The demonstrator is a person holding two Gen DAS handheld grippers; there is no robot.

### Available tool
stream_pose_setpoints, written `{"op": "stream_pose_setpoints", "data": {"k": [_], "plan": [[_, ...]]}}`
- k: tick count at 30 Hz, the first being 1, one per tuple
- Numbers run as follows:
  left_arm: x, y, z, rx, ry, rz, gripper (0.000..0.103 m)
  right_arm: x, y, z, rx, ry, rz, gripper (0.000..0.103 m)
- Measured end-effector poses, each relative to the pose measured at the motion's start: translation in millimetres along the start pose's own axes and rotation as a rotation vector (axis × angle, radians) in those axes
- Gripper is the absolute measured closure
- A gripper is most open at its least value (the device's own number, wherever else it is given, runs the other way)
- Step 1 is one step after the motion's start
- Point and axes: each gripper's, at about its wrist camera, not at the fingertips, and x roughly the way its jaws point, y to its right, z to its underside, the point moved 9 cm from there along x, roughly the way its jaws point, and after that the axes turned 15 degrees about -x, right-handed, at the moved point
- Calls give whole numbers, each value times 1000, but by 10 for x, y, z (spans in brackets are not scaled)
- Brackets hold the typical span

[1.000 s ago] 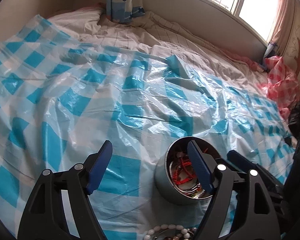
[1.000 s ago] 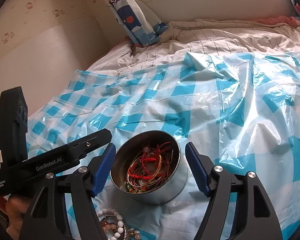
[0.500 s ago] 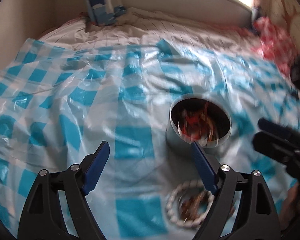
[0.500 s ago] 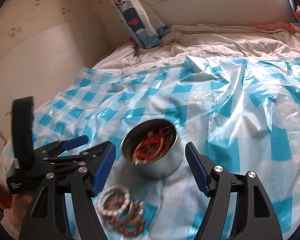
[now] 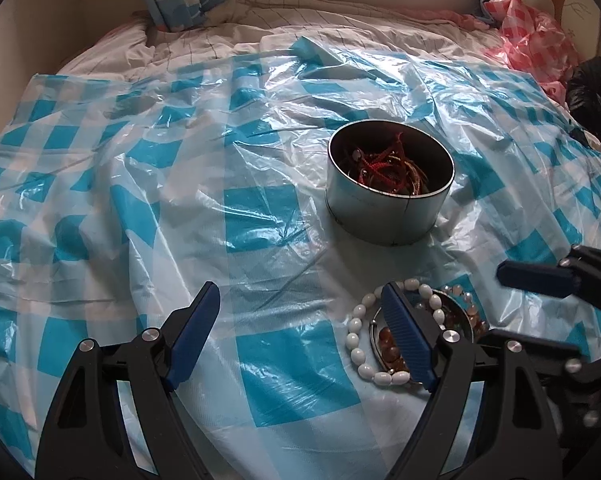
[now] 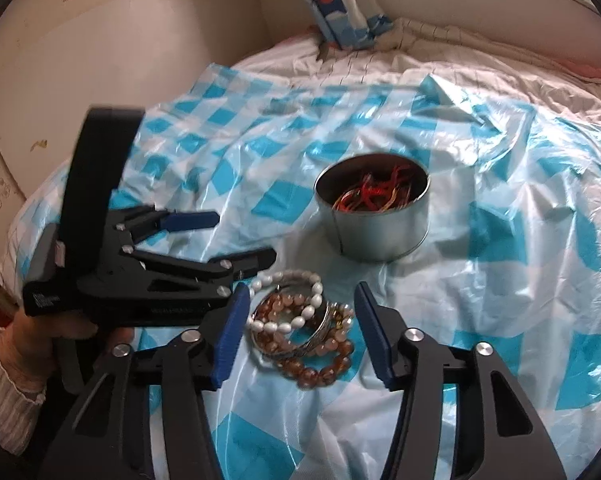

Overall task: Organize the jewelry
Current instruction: 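Grasp the white bead bracelet with the left gripper and lift it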

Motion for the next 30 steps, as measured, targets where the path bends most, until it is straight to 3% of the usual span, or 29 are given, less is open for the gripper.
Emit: {"op": "stream_pose_setpoints", "data": {"k": [7,12,14,17,19,21,25,27,30], "plan": [[10,30,60,50,-13,-3,26,182,-61,151,-17,-90,-10,64],[48,118,113,66,-38,33,33,252,-13,219,-2,-126,5,81],[94,161,143,73,-57,44,39,231,4,231,-10,-130,26,84],[168,239,195,81,-92,69,57,156,25,221,-48,-127,81,94],[176,306,225,69,-121,117,82,115,33,221,-66,-126,111,95],[178,359,275,60,-162,155,94,89,57,227,-89,-135,158,99],[80,333,252,15,-172,214,97,40,150,241,-58,-125,159,99],[28,263,201,-24,-165,231,96,-34,130,160,-30,-66,102,99],[2,166,149,-72,-173,253,96,-28,111,145,10,-50,48,95]]}}
